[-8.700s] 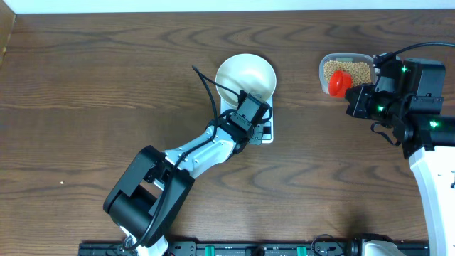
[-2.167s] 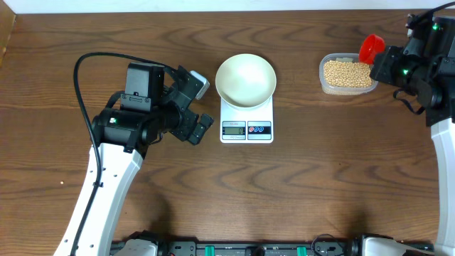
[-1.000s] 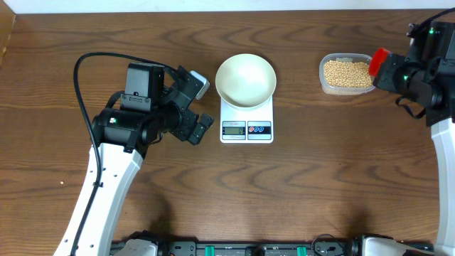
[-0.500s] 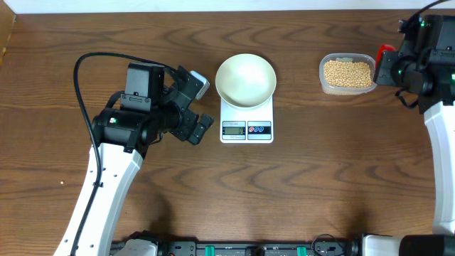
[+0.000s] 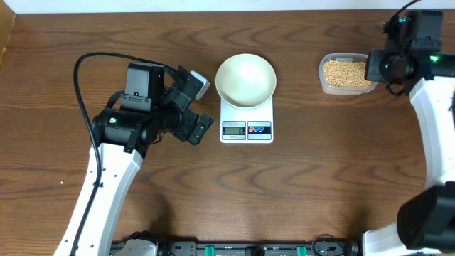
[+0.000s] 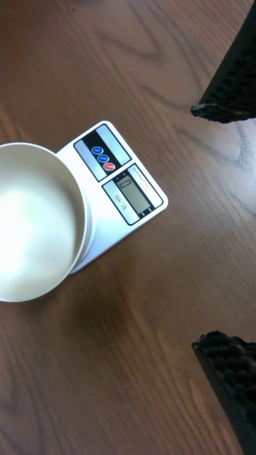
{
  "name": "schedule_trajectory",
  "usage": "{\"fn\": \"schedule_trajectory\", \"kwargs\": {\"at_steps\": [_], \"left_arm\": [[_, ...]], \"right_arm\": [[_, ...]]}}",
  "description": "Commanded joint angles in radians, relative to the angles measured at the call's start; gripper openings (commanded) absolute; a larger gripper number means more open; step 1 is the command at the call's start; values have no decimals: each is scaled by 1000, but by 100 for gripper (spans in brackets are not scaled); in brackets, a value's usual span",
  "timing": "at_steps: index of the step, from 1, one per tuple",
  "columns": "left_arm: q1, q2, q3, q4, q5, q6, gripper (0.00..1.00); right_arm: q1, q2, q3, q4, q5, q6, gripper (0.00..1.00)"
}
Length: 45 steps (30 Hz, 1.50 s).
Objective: Scoop item into bowl and weigh 50g on scale
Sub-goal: 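Lower the scoop into the soybeans and drag it through them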
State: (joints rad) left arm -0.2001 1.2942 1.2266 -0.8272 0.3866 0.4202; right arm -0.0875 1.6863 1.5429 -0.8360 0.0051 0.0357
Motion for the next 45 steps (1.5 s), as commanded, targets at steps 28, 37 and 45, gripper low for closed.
{"fn": "schedule_trajectory", "kwargs": {"at_steps": [28,37,45], "left_arm": [[-2,-1,14,-2,-5,13,96],[-2,-1,14,-2,-6,13,96],[-2,-1,14,-2,-6,13,96]], "right_arm": [[-3,147,11,40,60,-53,1],[-3,149,-15,66,60,-52,1],[-3,152,-51,94,56,-51,1]]}}
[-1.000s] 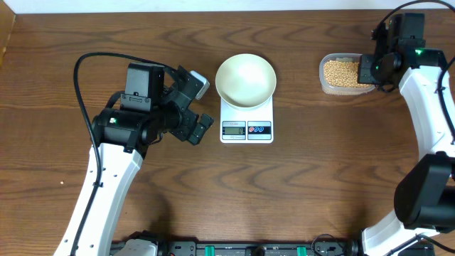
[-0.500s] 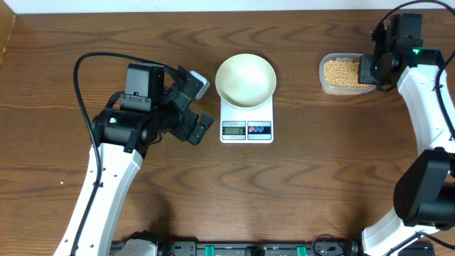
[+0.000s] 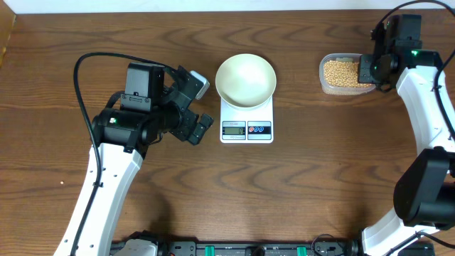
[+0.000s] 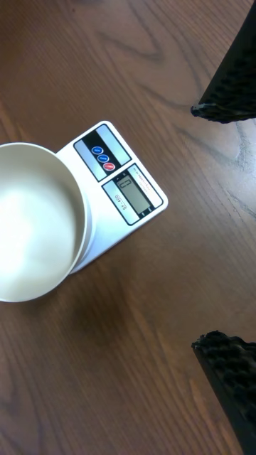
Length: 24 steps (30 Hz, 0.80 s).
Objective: Scoop item into bowl and weigh 50g on scale
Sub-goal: 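Lower the scoop into the soybeans and drag it through them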
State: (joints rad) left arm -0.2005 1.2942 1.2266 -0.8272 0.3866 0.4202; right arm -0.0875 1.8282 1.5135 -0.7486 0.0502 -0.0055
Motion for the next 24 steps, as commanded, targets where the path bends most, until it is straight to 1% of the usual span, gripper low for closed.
{"fn": "schedule_trajectory", "kwargs": {"at_steps": [1,7,11,24], "left_arm": [[-2,-1,14,-2,-6,13,96],[-2,-1,14,-2,-6,13,96],[-2,-1,14,-2,-5,13,96],[-2,-1,14,-2,-5,13,96]], "right_arm": [[-3,11,-30,12,11,-10,1],[-2,32,-44,16,-12,-4,1],[-2,46,-44,16,-61,14,1],[-3,103,-44,17,-219,151,1]]}}
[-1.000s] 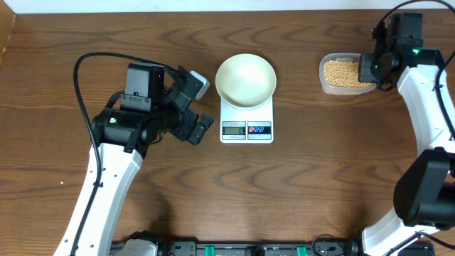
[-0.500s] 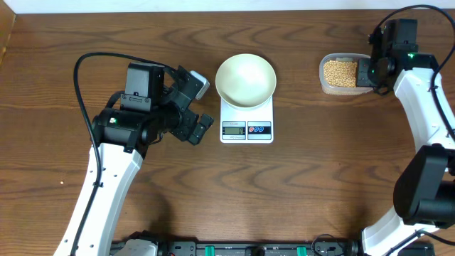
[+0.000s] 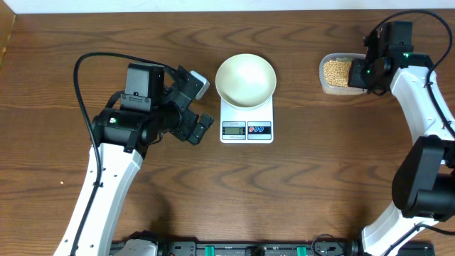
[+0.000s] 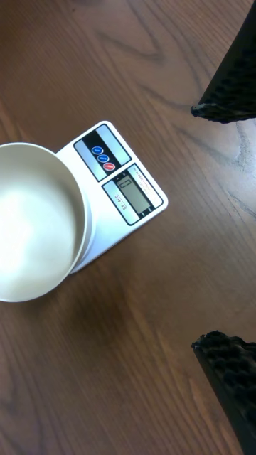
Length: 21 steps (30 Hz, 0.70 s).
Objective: Scoop item into bowl and weigh 50g on scale
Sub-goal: 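Lower the scoop into the soybeans and drag it through them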
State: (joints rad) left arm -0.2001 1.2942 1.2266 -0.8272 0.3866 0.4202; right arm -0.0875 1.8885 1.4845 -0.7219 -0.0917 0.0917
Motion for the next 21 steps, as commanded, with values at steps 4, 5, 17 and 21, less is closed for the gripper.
{"fn": "schedule_trajectory", "kwargs": {"at_steps": [4,5,17,21], "left_arm": [[-2,-1,14,-2,-5,13,96],[-2,-1,14,-2,-6,13,96],[-2,-1,14,-2,-6,13,96],[-2,-1,14,-2,-6,13,96]], "right_arm": [[-3,64,-15,-6,-125,81,1],[-3,72,-15,-2,-135,88,1],[-10,94,-15,54,-259,175,1],[-36,94,-15,59,-322,190,1]]}}
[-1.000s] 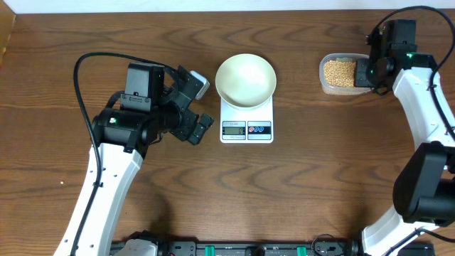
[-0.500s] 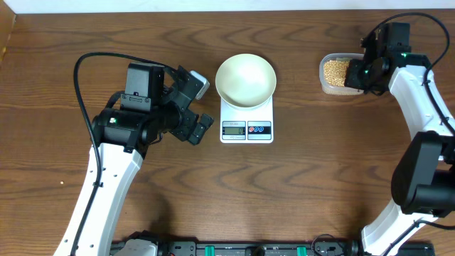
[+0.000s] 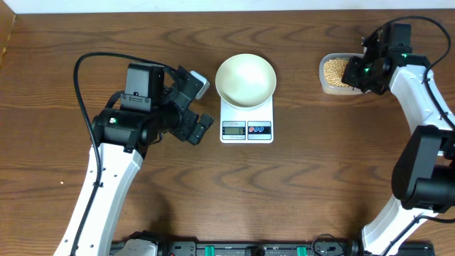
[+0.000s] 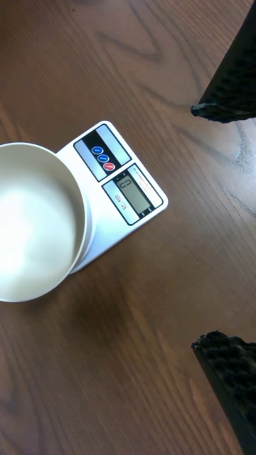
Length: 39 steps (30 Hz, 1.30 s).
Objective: Scoop item into bowl and weigh 50g on scale
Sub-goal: 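Lower the scoop into the soybeans and drag it through them, then lift the filled scoop out of the tub with the right gripper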
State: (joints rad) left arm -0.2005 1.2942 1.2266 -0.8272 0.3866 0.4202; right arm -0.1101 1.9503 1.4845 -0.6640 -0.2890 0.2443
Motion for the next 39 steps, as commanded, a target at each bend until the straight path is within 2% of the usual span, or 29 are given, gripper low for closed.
{"fn": "schedule_trajectory", "kwargs": {"at_steps": [1,15,39], "left_arm": [[-2,-1,14,-2,-6,13,96],[-2,-1,14,-2,-6,13,96],[-2,-1,14,-2,-6,13,96]], "right_arm": [[-23,32,-15,3,-148,37,1],[-153,32,-15,10,-338,47,1],[-270,32,-15,10,-572,-6,1]]}}
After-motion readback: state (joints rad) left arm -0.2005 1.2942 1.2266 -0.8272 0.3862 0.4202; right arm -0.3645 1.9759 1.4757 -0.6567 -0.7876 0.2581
